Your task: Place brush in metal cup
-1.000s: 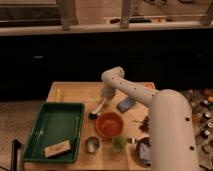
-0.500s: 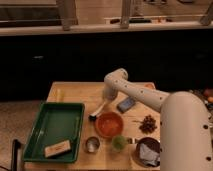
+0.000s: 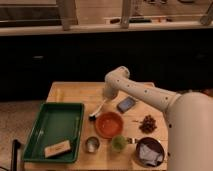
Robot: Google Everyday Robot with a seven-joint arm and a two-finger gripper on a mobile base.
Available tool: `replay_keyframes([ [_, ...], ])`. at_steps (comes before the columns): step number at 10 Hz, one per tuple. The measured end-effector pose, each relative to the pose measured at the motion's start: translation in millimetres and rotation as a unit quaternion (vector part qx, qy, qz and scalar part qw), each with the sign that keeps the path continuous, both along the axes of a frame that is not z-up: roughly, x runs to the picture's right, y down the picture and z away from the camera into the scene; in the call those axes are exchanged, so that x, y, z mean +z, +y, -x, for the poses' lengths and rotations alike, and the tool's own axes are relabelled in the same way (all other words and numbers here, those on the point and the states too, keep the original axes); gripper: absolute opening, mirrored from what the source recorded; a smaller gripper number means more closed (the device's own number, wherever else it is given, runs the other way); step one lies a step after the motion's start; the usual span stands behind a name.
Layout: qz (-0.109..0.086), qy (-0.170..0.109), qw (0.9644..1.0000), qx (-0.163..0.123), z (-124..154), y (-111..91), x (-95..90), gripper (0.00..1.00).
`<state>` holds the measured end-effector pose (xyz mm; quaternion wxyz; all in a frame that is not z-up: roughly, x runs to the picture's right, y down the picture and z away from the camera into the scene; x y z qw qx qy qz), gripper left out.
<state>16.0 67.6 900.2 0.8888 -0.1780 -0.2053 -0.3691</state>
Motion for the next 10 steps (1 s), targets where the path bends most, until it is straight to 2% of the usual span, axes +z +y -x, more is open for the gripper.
replay_keyframes([
  [5,-0.021,-0.014,0.9996,0.007,2.1,-19.6,-16.3,0.00],
  [10,-0.019,-0.044,0.9988,0.002,1.4,-24.0,-30.0,0.00],
])
